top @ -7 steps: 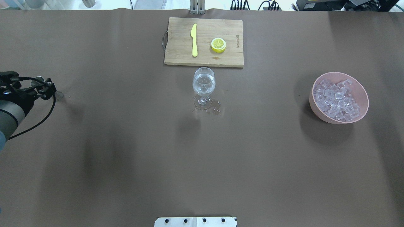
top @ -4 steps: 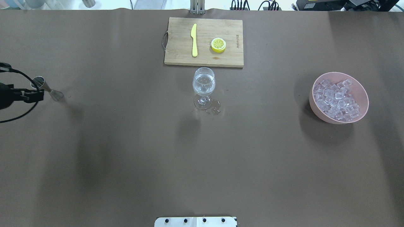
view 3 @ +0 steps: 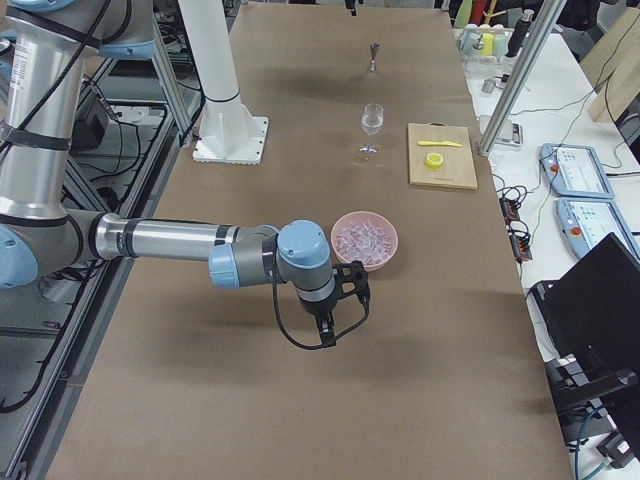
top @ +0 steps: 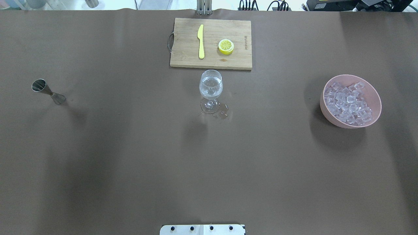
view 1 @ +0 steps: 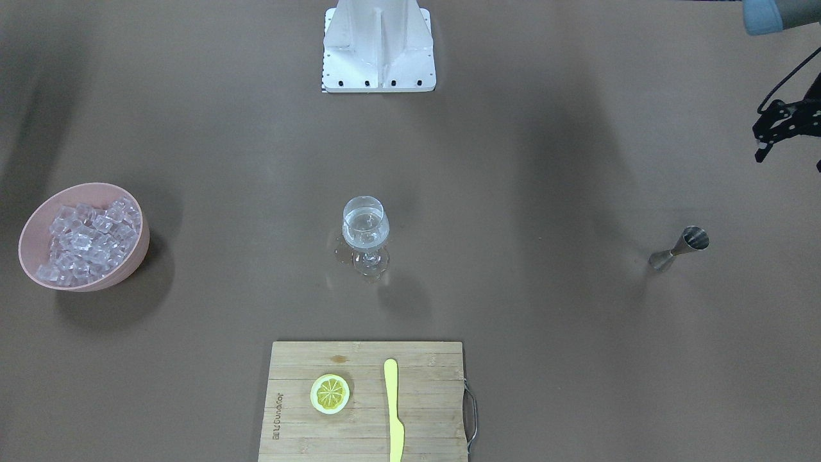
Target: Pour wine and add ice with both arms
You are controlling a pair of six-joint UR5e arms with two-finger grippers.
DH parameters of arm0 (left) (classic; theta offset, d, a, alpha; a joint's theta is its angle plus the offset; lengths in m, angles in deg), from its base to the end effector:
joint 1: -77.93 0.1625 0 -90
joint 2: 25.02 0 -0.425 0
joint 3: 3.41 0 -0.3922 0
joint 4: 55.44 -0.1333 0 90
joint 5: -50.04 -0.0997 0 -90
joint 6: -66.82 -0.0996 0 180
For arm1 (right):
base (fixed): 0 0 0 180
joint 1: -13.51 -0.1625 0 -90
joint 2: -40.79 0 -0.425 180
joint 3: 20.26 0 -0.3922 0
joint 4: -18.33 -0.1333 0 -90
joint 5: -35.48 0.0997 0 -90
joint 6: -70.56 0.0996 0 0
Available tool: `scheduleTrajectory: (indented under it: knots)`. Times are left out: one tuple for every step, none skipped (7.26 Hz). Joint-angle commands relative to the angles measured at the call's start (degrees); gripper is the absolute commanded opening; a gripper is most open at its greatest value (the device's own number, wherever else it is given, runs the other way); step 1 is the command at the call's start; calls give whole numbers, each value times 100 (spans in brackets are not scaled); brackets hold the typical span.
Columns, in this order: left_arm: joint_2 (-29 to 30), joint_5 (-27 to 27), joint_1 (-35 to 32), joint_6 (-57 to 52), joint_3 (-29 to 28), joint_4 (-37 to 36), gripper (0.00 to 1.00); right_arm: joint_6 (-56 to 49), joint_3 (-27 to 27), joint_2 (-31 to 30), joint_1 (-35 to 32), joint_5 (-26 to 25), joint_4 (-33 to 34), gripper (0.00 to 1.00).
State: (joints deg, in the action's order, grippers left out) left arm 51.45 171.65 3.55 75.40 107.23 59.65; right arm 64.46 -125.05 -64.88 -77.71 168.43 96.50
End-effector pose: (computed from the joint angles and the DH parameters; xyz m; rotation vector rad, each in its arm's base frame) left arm 0.0348 -0.4257 0.5458 0.4237 0.6412 0.2718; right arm 0.0737 -0.3876 0.6304 0.2296 -0.7347 -0.1526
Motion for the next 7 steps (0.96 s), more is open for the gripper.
scheduleTrajectory:
  knots:
    - [374, 327, -1135, -2586, -51, -2041, 98, 256, -41, 11, -2, 449, -195, 100]
    - [717, 310, -1541, -3442, -260, -3009, 98, 841, -163, 11, 7, 851, -458, 100]
    - [920, 145, -1623, -3520, -793, -3471, 98, 1517, -382, 19, 7, 925, -713, 100]
    - [870, 239, -1702, -3556, -1085, -3336, 98, 1785, -462, 63, 77, 917, -750, 100]
    - [652, 919, -1947, -3495, -1079, -2969, 98, 2144, -498, 159, 312, 821, -759, 100]
    - [580, 1178, -1958, -3477, -1079, -2957, 98, 2757, -655, 273, 628, 568, -751, 100]
    - [606, 1180, -1958, -3469, -1123, -2957, 98, 3372, -865, 309, 1110, 43, -759, 100]
